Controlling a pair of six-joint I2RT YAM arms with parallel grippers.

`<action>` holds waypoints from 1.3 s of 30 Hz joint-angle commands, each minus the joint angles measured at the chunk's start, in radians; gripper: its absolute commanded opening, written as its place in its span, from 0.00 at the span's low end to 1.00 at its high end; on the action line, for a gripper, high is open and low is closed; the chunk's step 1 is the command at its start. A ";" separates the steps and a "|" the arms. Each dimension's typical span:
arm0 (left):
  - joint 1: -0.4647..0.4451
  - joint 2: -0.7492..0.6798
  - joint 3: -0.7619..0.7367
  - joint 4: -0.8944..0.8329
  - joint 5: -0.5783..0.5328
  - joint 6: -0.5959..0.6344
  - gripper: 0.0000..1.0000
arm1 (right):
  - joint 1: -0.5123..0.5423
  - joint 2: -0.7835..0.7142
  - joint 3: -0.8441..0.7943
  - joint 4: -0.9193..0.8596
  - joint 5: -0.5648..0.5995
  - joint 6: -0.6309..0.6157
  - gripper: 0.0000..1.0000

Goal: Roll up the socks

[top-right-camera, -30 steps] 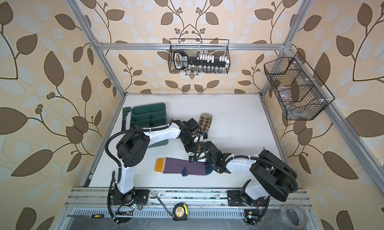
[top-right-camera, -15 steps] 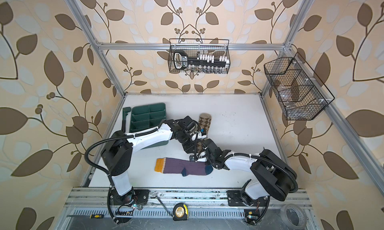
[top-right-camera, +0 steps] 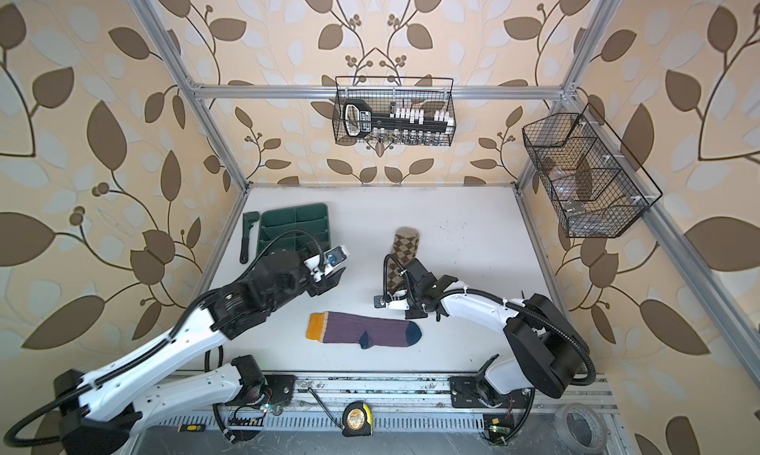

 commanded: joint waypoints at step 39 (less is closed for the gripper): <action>-0.251 0.915 -0.094 0.734 -0.112 0.187 0.60 | -0.112 0.205 0.217 -0.328 -0.241 0.048 0.00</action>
